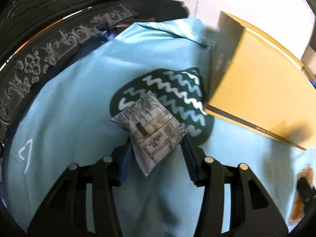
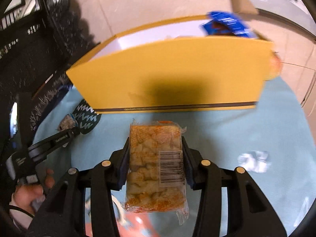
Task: Organize snacks
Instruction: 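Carry both packets into the yellow box and open both tools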
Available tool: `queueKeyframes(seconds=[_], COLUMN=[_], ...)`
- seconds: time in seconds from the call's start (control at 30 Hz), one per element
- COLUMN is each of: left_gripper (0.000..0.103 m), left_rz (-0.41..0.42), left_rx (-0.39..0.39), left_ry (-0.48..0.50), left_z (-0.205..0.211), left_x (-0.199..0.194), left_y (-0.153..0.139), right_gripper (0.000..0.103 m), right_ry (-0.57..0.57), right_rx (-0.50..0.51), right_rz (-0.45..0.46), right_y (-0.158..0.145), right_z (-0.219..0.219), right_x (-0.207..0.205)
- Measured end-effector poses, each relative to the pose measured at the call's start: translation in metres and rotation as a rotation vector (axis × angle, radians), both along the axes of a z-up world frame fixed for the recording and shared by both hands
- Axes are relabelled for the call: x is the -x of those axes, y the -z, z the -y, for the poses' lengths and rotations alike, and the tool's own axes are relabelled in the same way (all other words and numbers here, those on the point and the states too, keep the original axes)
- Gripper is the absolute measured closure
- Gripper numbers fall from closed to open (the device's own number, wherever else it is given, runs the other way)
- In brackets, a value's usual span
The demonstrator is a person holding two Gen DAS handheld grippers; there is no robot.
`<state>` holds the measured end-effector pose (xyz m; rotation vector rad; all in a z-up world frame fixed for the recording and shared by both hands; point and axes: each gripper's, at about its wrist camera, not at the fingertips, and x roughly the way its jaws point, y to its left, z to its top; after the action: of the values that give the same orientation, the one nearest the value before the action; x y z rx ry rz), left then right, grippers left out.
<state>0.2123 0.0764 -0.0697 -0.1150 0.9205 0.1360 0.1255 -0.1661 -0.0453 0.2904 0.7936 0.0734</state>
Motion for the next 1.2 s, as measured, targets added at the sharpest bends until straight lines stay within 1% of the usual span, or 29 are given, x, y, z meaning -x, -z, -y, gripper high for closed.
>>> queueKeyframes(seconds=[0.1, 0.2, 0.27, 0.33, 0.37, 0.53, 0.63, 0.73, 0.8, 0.83, 0.9, 1.0, 1.03, 1.07, 1.1, 1.13, 1.17, 1.2], left_gripper=[0.055, 0.056, 0.056, 0.056, 0.056, 0.056, 0.056, 0.056, 0.056, 0.056, 0.056, 0.055, 0.05, 0.032, 0.024, 0.007, 0.002, 0.002], left_rz=[0.011, 0.031, 0.049, 0.07, 0.086, 0.146, 0.143, 0.137, 0.15, 0.155, 0.157, 0.148, 0.149, 0.151, 0.155, 0.168, 0.188, 0.182], left_rx=[0.012, 0.039, 0.005, 0.011, 0.016, -0.002, -0.006, 0.006, -0.014, -0.027, -0.03, -0.056, -0.051, -0.04, -0.038, -0.034, -0.013, -0.001], left_ry=[0.047, 0.122, 0.167, 0.208, 0.227, 0.273, 0.275, 0.271, 0.284, 0.287, 0.302, 0.295, 0.294, 0.289, 0.246, 0.208, 0.189, 0.18], left_z=[0.011, 0.03, 0.051, 0.064, 0.071, 0.093, 0.107, 0.118, 0.129, 0.134, 0.145, 0.158, 0.162, 0.164, 0.163, 0.159, 0.153, 0.149], left_x=[0.008, 0.02, 0.029, 0.037, 0.042, 0.044, 0.027, 0.0, -0.016, -0.025, -0.043, -0.069, -0.076, -0.083, -0.09, -0.094, -0.095, -0.095], left_y=[-0.005, -0.015, -0.025, -0.037, -0.048, -0.092, -0.112, -0.133, -0.146, -0.151, -0.157, -0.153, -0.149, -0.145, -0.14, -0.136, -0.134, -0.131], right_gripper=[0.056, 0.056, 0.056, 0.056, 0.056, 0.056, 0.056, 0.056, 0.056, 0.057, 0.057, 0.057, 0.057, 0.056, 0.054, 0.05, 0.046, 0.035], right_ry=[0.021, 0.021, 0.018, 0.013, 0.011, -0.014, -0.015, -0.018, -0.019, -0.015, -0.011, 0.0, 0.011, 0.02, 0.038, 0.055, 0.063, 0.07], right_rx=[-0.028, -0.048, -0.053, -0.042, -0.035, 0.004, 0.015, 0.03, 0.037, 0.051, 0.067, 0.084, 0.091, 0.106, 0.131, 0.147, 0.147, 0.138], right_rz=[0.009, 0.014, 0.025, 0.054, 0.07, 0.145, 0.173, 0.2, 0.213, 0.21, 0.204, 0.186, 0.182, 0.181, 0.176, 0.175, 0.186, 0.21], right_y=[-0.003, -0.006, -0.013, -0.027, -0.033, -0.074, -0.097, -0.117, -0.128, -0.131, -0.13, -0.122, -0.117, -0.113, -0.107, -0.105, -0.104, -0.104], right_z=[0.019, 0.027, 0.036, 0.041, 0.043, 0.051, 0.053, 0.053, 0.052, 0.05, 0.052, 0.05, 0.05, 0.049, 0.049, 0.05, 0.051, 0.052], right_x=[0.008, 0.014, 0.016, 0.017, 0.016, 0.011, -0.005, -0.026, -0.047, -0.061, -0.076, -0.1, -0.108, -0.114, -0.122, -0.124, -0.122, -0.118])
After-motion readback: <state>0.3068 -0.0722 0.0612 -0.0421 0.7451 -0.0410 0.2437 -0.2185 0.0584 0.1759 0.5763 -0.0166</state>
